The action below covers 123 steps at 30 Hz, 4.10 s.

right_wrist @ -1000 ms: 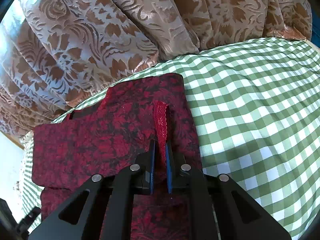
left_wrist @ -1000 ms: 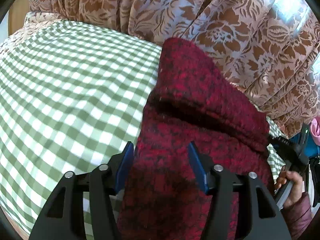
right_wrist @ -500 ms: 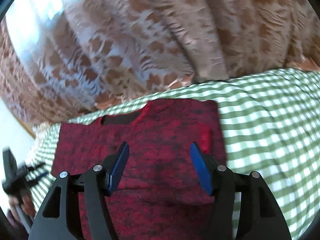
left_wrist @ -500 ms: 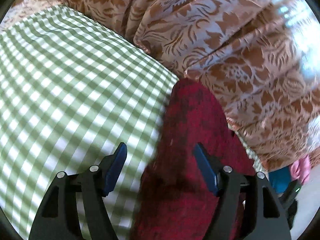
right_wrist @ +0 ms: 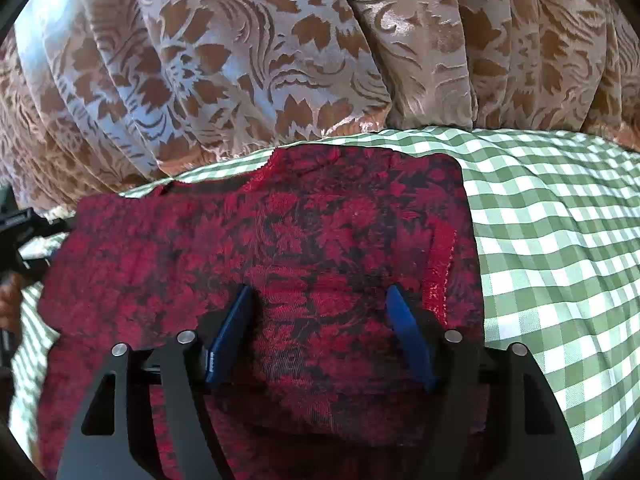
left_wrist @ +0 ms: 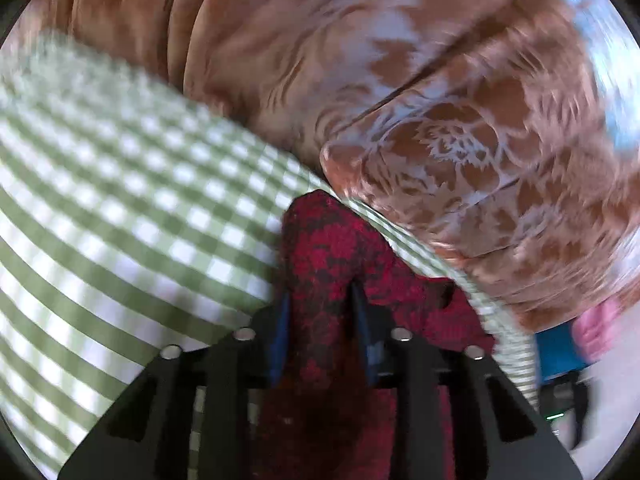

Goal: Fold small clothes

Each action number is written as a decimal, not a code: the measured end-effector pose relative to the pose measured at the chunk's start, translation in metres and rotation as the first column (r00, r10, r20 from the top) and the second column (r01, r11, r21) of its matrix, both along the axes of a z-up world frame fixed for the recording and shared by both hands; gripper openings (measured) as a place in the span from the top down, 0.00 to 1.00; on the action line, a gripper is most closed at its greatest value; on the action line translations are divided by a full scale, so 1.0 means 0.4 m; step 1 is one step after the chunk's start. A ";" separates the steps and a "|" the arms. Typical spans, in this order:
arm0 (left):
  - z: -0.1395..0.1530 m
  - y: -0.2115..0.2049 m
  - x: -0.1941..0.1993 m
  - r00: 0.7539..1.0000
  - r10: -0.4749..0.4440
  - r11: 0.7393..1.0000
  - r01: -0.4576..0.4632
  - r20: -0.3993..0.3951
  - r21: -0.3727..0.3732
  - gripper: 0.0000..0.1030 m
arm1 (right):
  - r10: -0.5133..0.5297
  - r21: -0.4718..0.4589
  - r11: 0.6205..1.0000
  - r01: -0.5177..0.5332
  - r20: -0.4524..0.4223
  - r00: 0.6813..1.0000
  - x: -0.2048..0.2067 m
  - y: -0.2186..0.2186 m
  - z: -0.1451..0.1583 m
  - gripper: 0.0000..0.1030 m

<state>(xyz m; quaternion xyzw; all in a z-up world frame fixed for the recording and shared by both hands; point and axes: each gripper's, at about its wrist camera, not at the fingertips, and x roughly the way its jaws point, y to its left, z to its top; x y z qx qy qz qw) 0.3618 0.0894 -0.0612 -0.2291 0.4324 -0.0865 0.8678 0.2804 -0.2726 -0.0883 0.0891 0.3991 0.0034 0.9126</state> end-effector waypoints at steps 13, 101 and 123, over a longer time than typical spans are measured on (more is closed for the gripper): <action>-0.021 -0.084 -0.029 0.992 0.112 0.902 -0.123 0.051 0.413 0.52 | 0.005 -0.066 0.998 -0.005 -0.003 1.000 0.009 0.027 -0.009 0.31; 0.033 0.123 -0.367 0.987 0.027 0.872 -0.099 -0.156 -0.480 0.12 | -0.084 0.684 0.718 0.128 -0.096 0.992 -0.276 -0.250 0.060 0.11; -0.057 0.066 -0.565 0.981 -0.144 0.982 0.125 -0.131 -0.143 0.73 | 0.012 0.327 0.944 0.030 -0.126 0.992 -0.474 -0.187 0.014 0.74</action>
